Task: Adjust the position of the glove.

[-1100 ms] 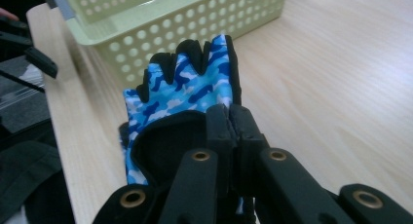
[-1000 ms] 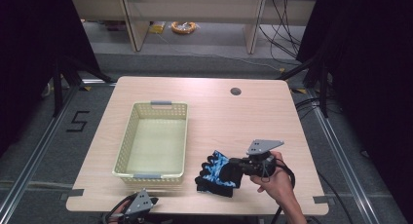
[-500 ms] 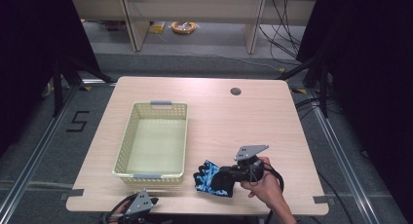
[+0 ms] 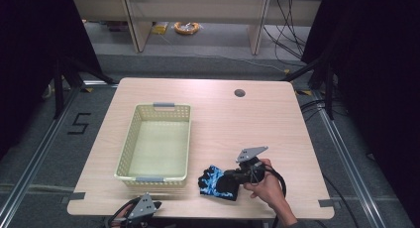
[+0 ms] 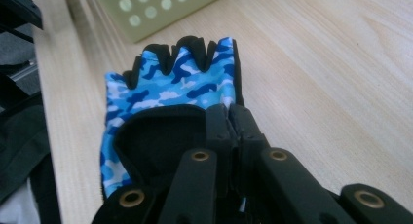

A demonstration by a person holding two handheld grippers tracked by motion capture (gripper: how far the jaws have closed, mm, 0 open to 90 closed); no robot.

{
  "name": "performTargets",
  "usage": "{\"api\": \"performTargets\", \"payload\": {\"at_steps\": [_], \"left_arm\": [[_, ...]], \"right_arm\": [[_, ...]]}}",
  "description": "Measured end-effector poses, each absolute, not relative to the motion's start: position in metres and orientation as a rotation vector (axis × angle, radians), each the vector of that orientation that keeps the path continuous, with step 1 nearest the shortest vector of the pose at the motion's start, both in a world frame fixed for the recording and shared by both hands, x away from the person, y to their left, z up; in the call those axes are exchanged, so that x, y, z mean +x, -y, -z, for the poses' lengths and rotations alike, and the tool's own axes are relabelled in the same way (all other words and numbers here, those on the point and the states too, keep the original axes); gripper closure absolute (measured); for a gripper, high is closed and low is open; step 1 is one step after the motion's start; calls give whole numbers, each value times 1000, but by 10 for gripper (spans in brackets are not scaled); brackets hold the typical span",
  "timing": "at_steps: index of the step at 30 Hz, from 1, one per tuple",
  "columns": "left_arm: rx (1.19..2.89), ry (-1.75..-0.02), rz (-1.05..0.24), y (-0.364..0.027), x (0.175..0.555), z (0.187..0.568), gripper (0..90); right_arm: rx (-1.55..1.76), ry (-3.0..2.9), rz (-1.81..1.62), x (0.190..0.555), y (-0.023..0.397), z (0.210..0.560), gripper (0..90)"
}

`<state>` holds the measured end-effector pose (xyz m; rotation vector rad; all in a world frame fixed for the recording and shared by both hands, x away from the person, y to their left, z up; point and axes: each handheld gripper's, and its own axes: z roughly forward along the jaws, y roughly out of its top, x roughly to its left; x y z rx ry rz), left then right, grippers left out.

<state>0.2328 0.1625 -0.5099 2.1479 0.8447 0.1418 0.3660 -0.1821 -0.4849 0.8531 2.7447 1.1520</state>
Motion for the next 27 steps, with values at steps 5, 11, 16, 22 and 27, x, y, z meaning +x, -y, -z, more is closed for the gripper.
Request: {"api": "performTargets", "payload": {"at_steps": [5, 11, 16, 22, 27], "left_arm": [[2176, -834, -158, -164, 234, 510, 157], [2186, -808, -169, -164, 234, 509, 157], [2138, -847, -148, -161, 232, 511, 160], [2114, -809, -182, -154, 232, 508, 212], [2146, -740, -239, -144, 239, 505, 232]], "right_arm": [[864, -2753, -1144, 369, 182, 490, 872], [852, -2738, -1148, 370, 183, 490, 806], [962, -2634, -1191, 363, 193, 482, 598], [1160, -2509, -1258, 342, 210, 469, 546], [1277, -2442, -1282, 325, 222, 467, 539]]}}
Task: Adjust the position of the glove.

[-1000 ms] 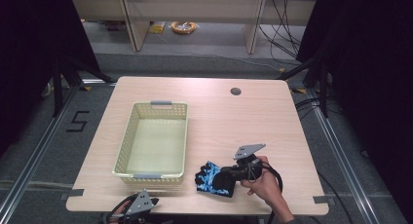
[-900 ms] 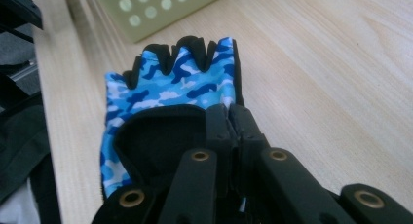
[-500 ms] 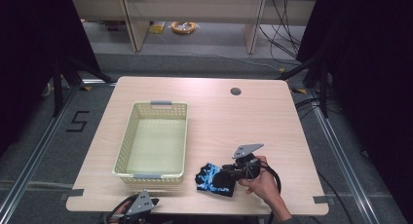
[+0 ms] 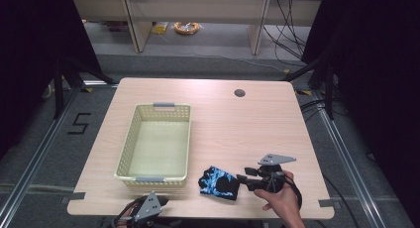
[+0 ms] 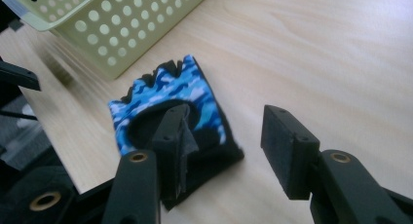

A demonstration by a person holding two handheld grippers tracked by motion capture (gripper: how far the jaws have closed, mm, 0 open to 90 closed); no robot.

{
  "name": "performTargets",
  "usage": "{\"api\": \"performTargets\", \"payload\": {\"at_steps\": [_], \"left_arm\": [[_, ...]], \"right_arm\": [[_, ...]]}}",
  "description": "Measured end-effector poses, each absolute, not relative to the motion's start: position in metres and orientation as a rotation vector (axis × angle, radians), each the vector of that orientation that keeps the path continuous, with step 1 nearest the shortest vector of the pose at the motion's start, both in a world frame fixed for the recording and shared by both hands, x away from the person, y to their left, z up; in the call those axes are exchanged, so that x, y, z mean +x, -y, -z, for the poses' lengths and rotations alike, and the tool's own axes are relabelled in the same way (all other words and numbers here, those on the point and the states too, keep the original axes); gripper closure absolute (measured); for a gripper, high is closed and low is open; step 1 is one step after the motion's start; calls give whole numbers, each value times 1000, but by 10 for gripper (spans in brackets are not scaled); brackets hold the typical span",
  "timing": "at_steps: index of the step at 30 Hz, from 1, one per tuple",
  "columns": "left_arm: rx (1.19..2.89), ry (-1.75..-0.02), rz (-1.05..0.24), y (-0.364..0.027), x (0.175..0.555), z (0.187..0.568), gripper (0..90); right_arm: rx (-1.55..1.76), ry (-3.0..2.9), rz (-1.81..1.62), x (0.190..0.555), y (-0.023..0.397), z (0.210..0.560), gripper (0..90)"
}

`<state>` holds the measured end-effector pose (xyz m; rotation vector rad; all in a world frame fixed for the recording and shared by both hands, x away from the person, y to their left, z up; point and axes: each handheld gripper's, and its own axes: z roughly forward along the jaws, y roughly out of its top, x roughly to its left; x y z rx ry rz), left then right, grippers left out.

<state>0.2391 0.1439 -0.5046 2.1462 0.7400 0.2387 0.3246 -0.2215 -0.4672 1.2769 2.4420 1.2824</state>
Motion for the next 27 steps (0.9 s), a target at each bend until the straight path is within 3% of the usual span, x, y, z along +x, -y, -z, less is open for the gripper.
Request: {"api": "performTargets", "payload": {"at_steps": [7, 27], "left_arm": [[2197, -665, -274, -110, 255, 501, 264], [2250, -613, -281, -61, 281, 502, 288]], "right_arm": [[1411, -2376, -1311, 302, 233, 480, 534], [1380, -2407, -1367, 305, 231, 489, 498]]}}
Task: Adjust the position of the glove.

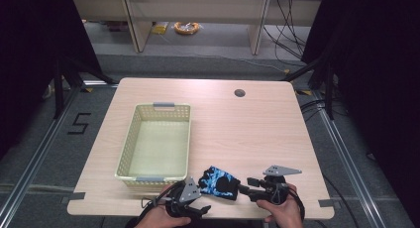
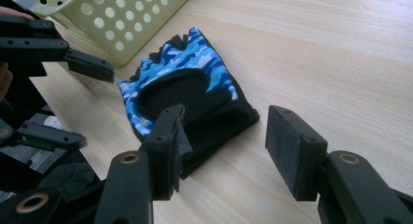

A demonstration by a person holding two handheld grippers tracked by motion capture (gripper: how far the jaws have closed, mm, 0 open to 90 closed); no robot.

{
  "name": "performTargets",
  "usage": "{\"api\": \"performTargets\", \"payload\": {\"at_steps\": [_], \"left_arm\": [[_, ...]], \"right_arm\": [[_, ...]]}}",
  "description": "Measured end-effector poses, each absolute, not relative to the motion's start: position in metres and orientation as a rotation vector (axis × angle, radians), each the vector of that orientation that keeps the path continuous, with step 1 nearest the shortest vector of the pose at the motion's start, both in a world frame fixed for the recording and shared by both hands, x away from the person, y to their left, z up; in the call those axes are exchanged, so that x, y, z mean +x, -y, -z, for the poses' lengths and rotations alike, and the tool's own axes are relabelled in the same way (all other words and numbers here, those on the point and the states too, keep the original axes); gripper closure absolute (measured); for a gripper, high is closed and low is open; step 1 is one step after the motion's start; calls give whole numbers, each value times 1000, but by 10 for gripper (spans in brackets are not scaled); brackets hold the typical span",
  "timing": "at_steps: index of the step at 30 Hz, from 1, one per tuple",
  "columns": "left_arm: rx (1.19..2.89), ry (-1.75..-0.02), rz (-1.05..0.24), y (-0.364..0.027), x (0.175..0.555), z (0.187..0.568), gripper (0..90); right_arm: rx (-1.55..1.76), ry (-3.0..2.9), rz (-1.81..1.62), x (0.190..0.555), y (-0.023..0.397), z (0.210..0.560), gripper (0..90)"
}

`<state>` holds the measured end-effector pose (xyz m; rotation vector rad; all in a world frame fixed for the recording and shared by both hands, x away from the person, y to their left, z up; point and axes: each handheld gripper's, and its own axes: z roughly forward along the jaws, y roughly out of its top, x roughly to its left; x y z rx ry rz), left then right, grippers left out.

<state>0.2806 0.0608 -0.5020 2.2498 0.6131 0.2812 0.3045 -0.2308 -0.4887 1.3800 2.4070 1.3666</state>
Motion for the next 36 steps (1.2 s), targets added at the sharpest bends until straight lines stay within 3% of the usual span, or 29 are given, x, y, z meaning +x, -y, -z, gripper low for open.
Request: {"api": "performTargets", "payload": {"at_steps": [11, 24, 36], "left_arm": [[2312, -629, -353, -44, 289, 508, 309], [2341, -595, -358, -39, 288, 509, 673], [2324, -552, -329, -38, 281, 511, 793]], "right_arm": [[1410, -2421, -1365, 302, 227, 487, 490], [1427, -2396, -1338, 304, 234, 489, 507], [1582, -2346, -1336, 313, 240, 506, 595]]}}
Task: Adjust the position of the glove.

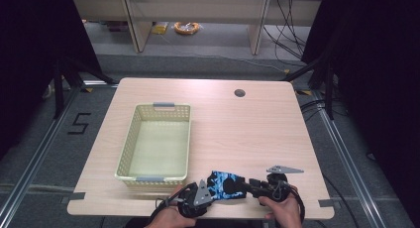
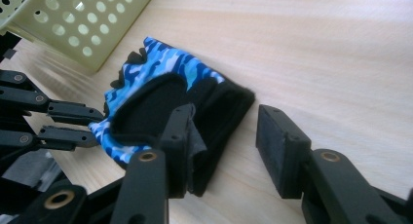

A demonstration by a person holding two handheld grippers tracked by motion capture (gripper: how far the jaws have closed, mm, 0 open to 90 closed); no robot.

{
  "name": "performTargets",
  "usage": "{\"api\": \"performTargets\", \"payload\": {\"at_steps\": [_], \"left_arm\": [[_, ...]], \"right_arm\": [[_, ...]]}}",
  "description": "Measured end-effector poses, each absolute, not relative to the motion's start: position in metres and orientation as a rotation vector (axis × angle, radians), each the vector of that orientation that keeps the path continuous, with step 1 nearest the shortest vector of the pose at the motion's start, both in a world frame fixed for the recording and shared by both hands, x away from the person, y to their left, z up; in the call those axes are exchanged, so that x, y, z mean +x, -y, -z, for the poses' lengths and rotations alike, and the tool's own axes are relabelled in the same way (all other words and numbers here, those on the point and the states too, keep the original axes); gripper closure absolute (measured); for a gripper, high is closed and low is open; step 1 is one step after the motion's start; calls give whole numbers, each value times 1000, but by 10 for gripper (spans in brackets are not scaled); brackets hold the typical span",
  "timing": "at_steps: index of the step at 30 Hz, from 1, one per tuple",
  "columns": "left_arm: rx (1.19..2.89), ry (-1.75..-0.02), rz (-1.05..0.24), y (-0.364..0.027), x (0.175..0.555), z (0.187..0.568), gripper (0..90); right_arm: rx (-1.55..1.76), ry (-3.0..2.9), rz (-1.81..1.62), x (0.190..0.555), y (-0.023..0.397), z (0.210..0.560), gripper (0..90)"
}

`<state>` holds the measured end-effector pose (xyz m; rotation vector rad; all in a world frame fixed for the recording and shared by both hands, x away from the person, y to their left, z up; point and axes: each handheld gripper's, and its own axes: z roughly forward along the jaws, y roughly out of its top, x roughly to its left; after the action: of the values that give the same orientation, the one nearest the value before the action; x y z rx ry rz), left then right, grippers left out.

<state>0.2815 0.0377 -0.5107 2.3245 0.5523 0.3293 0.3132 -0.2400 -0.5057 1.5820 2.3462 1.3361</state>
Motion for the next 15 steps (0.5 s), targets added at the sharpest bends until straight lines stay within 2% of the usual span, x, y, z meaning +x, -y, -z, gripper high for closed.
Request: {"api": "performTargets", "payload": {"at_steps": [6, 9, 14, 15], "left_arm": [[2322, -519, -345, -38, 281, 511, 799], [2321, -517, -344, -38, 281, 511, 799], [2306, -530, -346, -37, 280, 513, 802], [2324, -518, -359, -37, 281, 512, 803]], "right_arm": [[1685, -2348, -1361, 318, 230, 513, 627], [1631, -2363, -1398, 321, 231, 517, 659], [1620, -2369, -1441, 321, 229, 521, 744], [1630, -2364, -1475, 322, 230, 525, 790]]}}
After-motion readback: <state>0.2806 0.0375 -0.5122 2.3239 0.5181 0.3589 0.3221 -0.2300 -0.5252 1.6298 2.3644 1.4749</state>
